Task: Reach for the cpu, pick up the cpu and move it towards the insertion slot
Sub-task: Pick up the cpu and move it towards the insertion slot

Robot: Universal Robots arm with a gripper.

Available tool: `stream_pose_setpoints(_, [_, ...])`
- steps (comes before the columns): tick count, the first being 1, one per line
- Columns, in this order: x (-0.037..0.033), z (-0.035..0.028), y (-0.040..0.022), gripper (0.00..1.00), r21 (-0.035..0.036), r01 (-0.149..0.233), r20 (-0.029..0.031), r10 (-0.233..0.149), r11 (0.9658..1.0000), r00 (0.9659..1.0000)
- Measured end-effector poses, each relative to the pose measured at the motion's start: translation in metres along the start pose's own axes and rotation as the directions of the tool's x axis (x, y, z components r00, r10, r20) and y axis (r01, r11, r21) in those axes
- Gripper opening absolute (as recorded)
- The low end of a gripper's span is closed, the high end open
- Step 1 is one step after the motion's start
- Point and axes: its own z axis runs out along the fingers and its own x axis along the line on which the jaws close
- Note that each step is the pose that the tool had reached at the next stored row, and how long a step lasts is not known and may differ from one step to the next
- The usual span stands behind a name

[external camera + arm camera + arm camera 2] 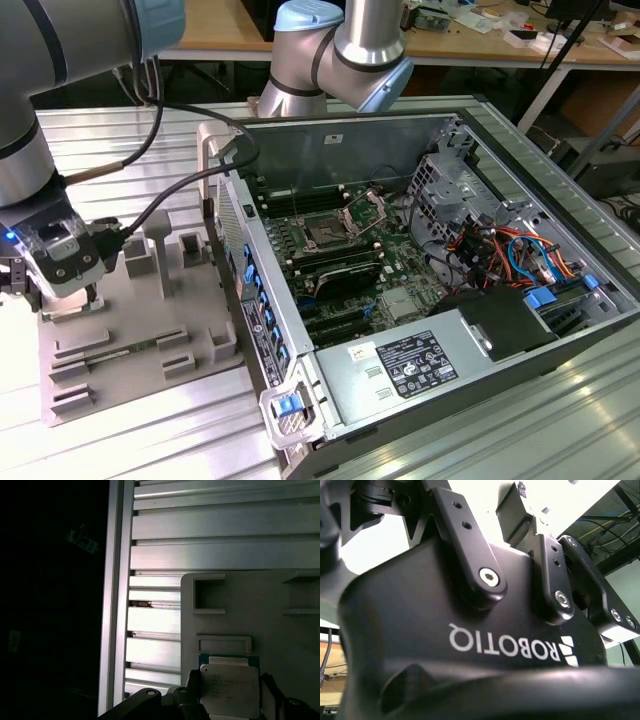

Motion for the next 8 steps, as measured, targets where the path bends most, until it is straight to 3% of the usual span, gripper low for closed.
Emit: stream_pose_setpoints(8, [0.0000, -0.0030, 0.0001, 0.55, 0.0000, 0.000, -0.0001, 0.000, 1.0000, 1.0000])
